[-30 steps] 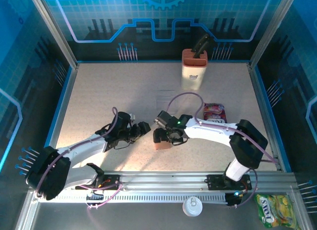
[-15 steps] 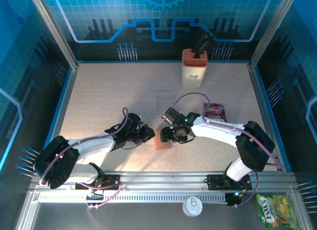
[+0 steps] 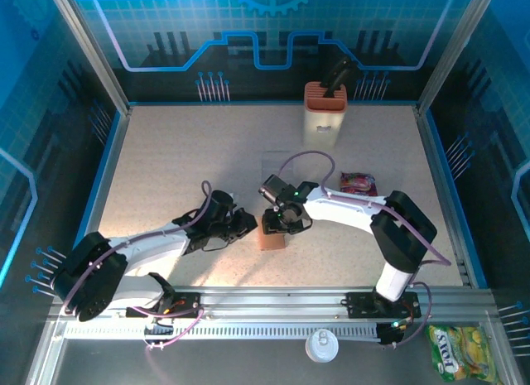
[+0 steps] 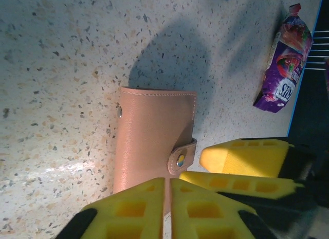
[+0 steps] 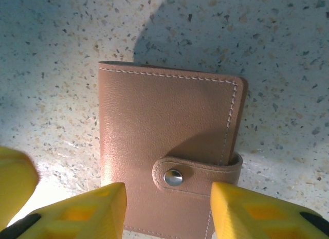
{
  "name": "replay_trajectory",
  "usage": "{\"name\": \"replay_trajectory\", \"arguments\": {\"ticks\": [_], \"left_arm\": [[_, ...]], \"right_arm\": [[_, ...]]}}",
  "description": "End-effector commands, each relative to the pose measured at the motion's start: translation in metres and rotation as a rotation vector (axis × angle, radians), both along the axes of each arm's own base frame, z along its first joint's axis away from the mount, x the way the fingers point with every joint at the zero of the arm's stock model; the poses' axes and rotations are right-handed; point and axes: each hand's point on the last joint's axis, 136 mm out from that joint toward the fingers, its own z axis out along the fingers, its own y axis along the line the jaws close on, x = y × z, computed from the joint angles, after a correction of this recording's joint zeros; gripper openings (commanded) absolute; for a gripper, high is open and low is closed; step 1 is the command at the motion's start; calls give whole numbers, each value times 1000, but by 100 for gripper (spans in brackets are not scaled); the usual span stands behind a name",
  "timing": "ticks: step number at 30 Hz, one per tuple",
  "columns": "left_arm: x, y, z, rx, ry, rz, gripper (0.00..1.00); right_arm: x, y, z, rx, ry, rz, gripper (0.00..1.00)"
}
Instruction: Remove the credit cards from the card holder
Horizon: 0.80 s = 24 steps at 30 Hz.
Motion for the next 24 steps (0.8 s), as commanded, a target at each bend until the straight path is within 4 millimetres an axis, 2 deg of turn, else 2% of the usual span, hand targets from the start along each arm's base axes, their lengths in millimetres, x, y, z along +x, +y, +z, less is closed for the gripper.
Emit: {"name": "replay_trajectory", "arguments": {"ticks": [1, 4, 13, 24], "left_arm": [[-8, 10, -8, 38, 21, 21, 7], [-8, 10, -7, 31, 10, 18, 0], [-9, 10, -10, 13, 16, 32, 0], [-6, 4, -5, -21, -5, 21, 0]], "right_arm": [[1, -1, -1, -36, 19, 5, 47], [1, -1, -3, -58, 24, 6, 45], [-1, 3, -16, -84, 52, 16, 43], [-3, -3, -30, -149, 61, 34, 35]]}}
